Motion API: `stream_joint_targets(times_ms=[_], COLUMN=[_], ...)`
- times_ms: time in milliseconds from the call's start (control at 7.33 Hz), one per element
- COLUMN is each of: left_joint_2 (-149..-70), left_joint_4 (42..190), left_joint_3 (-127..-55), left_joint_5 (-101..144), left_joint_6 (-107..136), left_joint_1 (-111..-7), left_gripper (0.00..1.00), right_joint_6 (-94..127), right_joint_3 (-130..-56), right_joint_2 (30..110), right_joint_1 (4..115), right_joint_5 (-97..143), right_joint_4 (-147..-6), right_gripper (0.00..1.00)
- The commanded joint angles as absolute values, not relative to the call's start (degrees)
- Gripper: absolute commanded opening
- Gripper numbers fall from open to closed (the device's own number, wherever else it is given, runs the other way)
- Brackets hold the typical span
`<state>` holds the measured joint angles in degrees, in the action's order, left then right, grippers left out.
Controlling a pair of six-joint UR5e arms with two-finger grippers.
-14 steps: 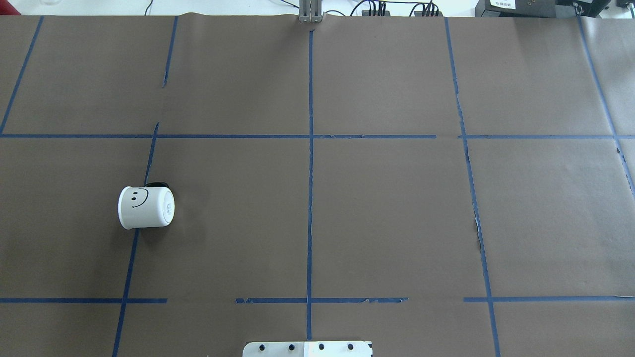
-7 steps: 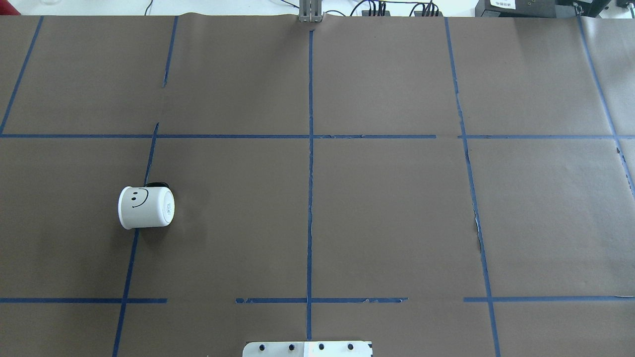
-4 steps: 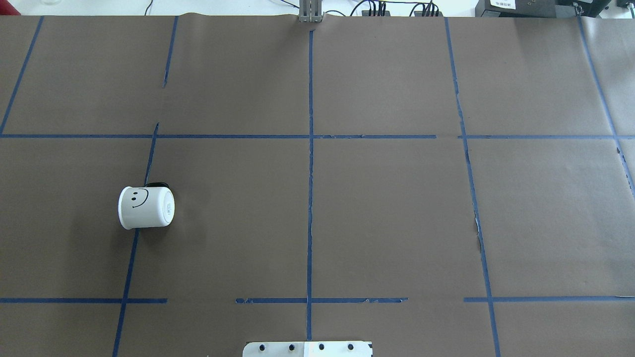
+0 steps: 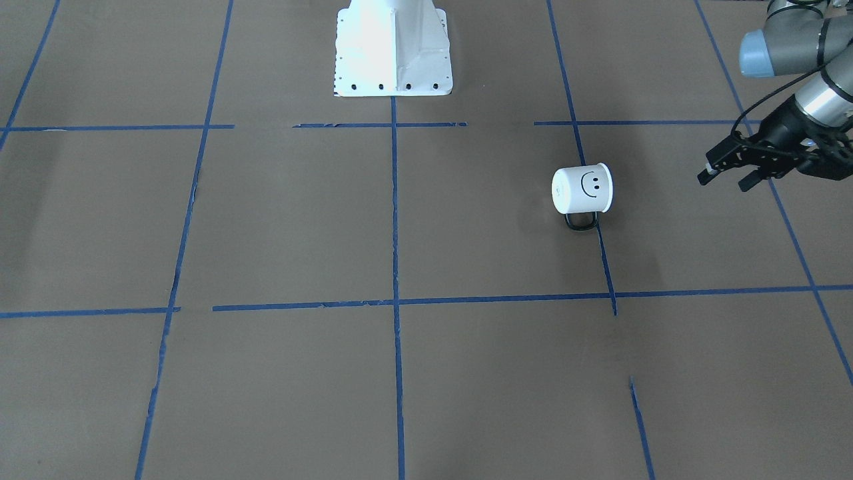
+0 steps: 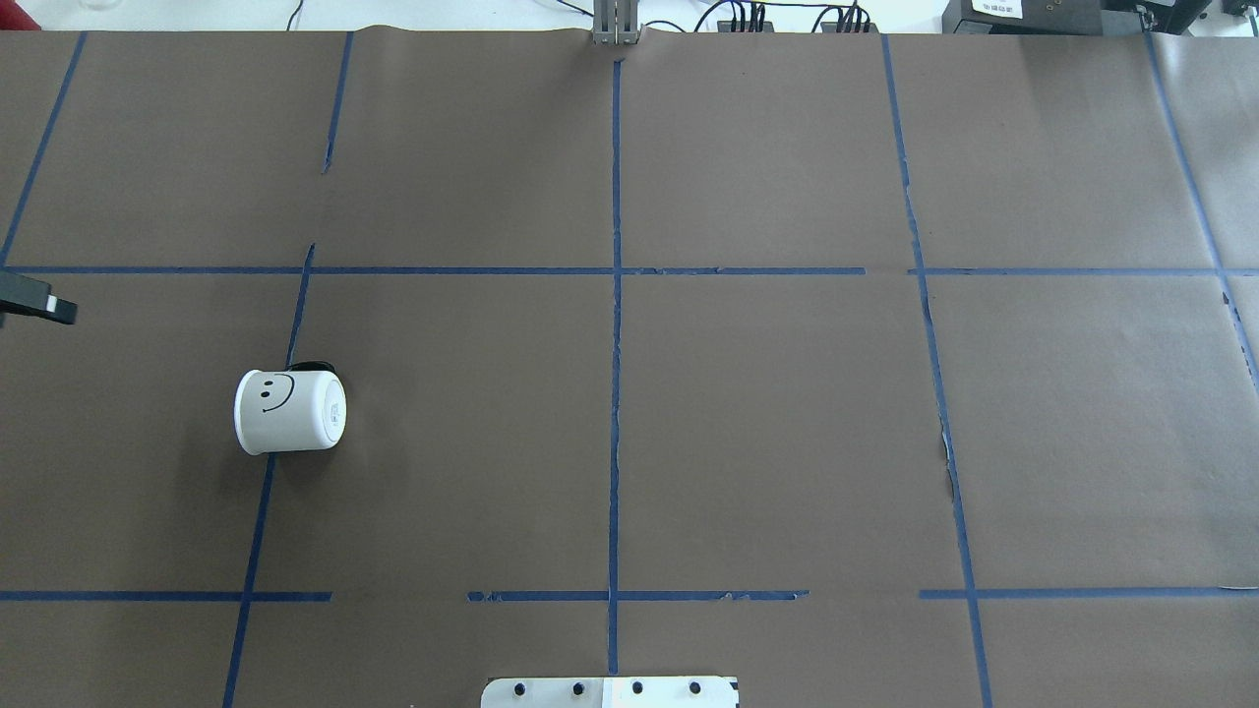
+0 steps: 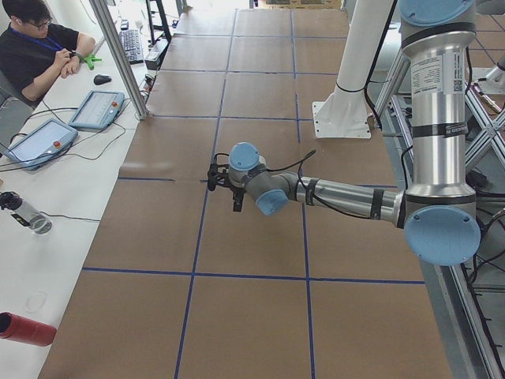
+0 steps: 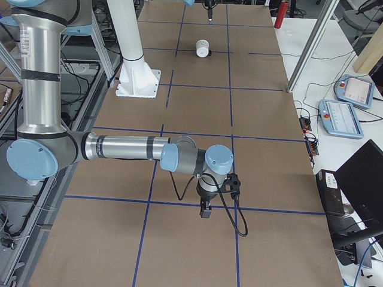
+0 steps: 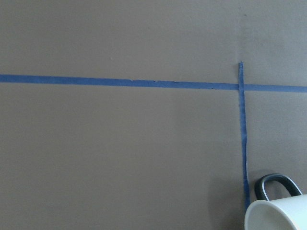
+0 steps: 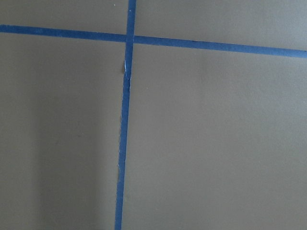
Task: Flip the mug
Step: 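Move the left gripper toward the open end of the white smiley mug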
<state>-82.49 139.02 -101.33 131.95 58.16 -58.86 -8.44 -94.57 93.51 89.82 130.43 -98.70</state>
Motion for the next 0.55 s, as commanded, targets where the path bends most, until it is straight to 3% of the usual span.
stream_joint_targets(times_ms=[0,409], left_joint_2=[-81.03,-83.22], left_joint_4=[149.06,157.36], left_joint_3=[-101.25,-98.98], left_joint_5=[128.94,128.85], left_joint_6=[67.32,73.17], left_joint_1=[-52.31,-49.68], left_gripper=[1.0,1.0], right_joint_6=[-8.44,-8.44], right_joint_3=[-94.57,-94.57], right_joint_2=[93.52,93.52], right_joint_1=[89.82,89.82], right_joint_5=[130.43,130.43], right_joint_4=[-98.7,-98.7], right_gripper=[1.0,1.0])
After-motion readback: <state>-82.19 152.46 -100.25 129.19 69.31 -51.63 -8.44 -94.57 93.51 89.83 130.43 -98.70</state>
